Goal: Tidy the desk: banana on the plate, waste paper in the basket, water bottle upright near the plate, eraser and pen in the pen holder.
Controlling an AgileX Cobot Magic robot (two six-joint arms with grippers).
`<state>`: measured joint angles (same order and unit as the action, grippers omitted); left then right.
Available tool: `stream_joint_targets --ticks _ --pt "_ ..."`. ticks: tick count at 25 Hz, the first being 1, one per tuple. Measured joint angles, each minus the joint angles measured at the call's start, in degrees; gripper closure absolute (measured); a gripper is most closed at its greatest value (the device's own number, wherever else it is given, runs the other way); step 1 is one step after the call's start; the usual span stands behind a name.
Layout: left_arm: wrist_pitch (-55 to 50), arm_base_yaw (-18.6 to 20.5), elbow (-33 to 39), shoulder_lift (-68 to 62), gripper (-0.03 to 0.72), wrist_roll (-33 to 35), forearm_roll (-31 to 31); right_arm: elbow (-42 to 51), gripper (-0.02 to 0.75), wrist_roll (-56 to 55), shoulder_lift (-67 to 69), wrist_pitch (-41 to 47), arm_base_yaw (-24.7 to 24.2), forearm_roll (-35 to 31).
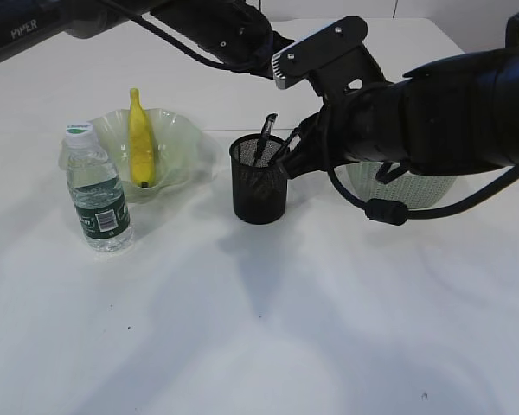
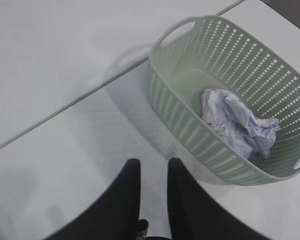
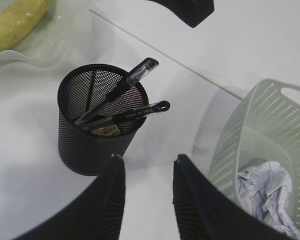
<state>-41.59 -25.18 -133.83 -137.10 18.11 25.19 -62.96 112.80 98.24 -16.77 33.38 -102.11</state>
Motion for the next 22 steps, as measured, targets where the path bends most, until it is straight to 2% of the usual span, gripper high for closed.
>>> stream_joint_targets --ticks 9,15,22 --pt "-1.2 0.0 0.0 0.0 0.561 0.0 0.0 -0.3 0.489 0.0 0.0 -0.2 0.0 0.0" --pt "-1.4 0.3 0.0 1.6 0.552 0.0 -2.7 -1.4 0.489 0.0 0.0 -1.3 0.0 0.0" --pt "-2.8 2.7 0.0 5.8 0.548 0.0 -6.4 -1.8 0.489 0.0 0.0 -2.4 0.0 0.0"
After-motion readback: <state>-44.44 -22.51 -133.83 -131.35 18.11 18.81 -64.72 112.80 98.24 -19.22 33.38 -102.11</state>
